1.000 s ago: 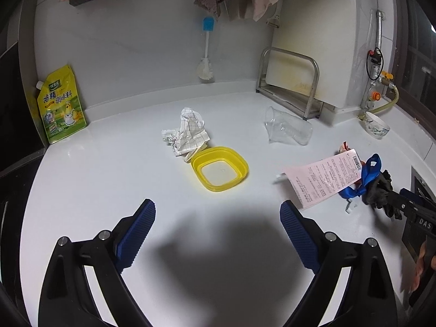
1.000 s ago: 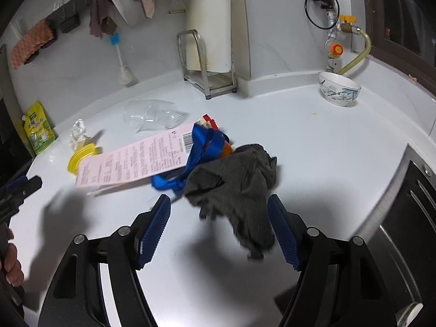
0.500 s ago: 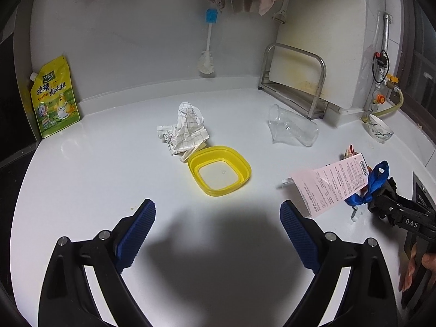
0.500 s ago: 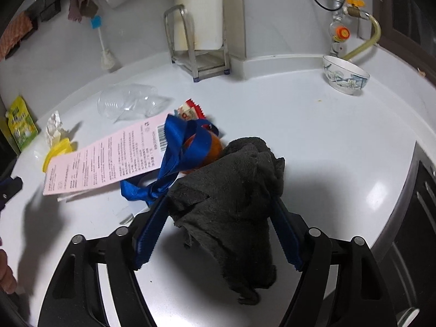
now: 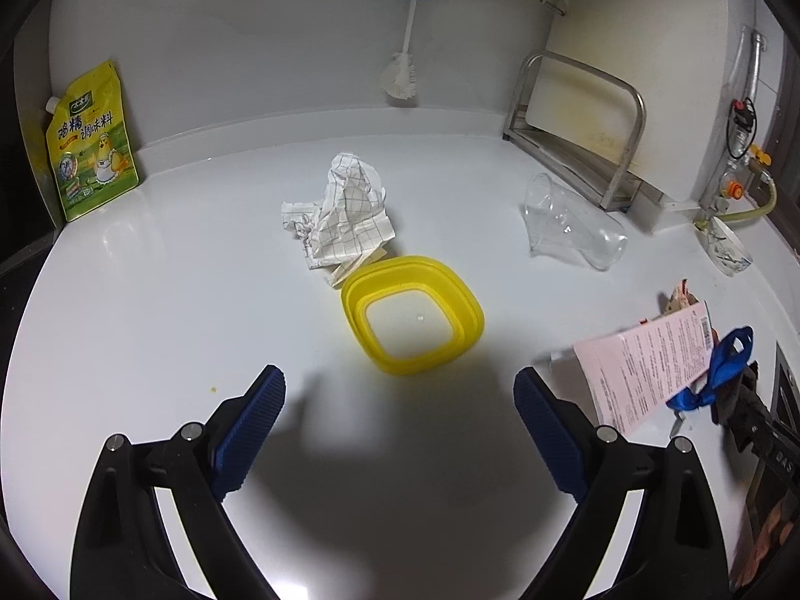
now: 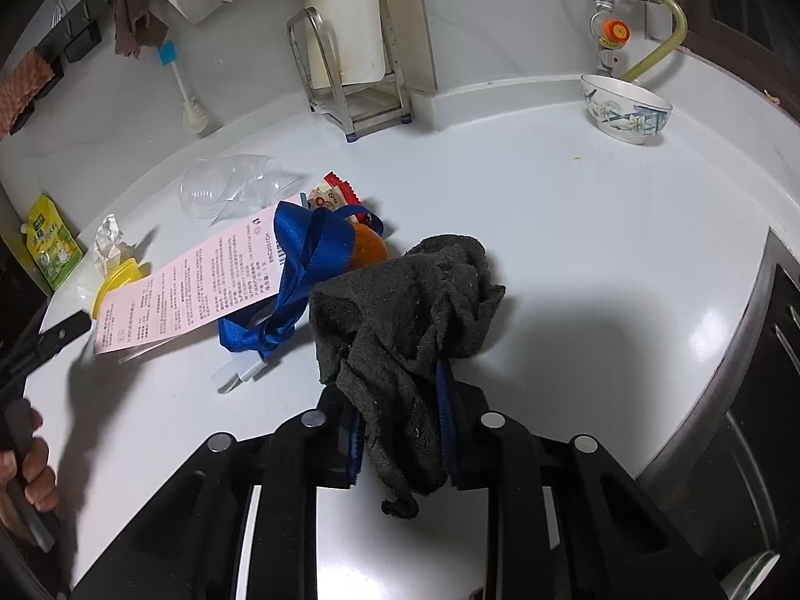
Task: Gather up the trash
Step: 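Lift the grey cloth with the right tool while the left tool grasps the yellow lid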
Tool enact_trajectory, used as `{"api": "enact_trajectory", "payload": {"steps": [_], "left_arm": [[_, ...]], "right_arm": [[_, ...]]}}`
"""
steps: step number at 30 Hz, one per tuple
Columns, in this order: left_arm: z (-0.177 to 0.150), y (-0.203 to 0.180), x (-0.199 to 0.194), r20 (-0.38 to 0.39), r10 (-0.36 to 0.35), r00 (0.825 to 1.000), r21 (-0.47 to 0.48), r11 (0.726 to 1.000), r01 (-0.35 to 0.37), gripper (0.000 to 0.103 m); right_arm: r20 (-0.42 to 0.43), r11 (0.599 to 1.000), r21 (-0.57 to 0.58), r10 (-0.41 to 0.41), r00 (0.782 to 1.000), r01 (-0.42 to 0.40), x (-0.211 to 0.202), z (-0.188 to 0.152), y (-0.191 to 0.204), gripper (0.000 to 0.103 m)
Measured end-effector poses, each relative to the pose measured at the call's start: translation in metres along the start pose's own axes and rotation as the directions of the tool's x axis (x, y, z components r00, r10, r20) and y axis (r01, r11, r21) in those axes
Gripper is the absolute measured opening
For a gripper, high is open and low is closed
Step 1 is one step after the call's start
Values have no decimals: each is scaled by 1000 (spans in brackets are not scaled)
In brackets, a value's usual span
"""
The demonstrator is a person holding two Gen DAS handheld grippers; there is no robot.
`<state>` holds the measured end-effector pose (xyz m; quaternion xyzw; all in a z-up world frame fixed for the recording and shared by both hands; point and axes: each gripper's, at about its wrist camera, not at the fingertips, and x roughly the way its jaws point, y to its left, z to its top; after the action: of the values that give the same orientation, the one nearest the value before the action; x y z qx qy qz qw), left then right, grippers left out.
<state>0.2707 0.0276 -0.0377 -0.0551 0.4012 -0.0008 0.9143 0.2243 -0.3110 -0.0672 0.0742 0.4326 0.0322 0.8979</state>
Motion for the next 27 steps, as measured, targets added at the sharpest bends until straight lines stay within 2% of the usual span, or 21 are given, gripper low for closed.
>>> {"api": "enact_trajectory", "payload": {"steps": [14, 22, 23, 26, 27], "left_arm": [[16, -18, 40, -61, 97, 993, 0, 995, -98, 91], [25, -20, 55, -93, 110, 990, -21, 993, -112, 90], [26, -20, 56, -96, 110, 989, -22, 993, -113, 89], [27, -20, 56, -95, 118, 989, -17, 993, -120, 74], [26, -20, 55, -91, 119, 989, -15, 993, -121, 72]], "right_arm": [[1, 998, 10, 68, 998, -68, -3, -3, -7, 21], [-3, 995, 19, 93, 996, -93, -4, -4, -9, 21], [-4, 995, 20, 97, 995, -97, -4, -4, -9, 21], [-4, 995, 18, 101, 995, -101, -4, -4, -7, 21], [-4, 995, 16, 100, 995, -100, -4, -4, -7, 21]]}}
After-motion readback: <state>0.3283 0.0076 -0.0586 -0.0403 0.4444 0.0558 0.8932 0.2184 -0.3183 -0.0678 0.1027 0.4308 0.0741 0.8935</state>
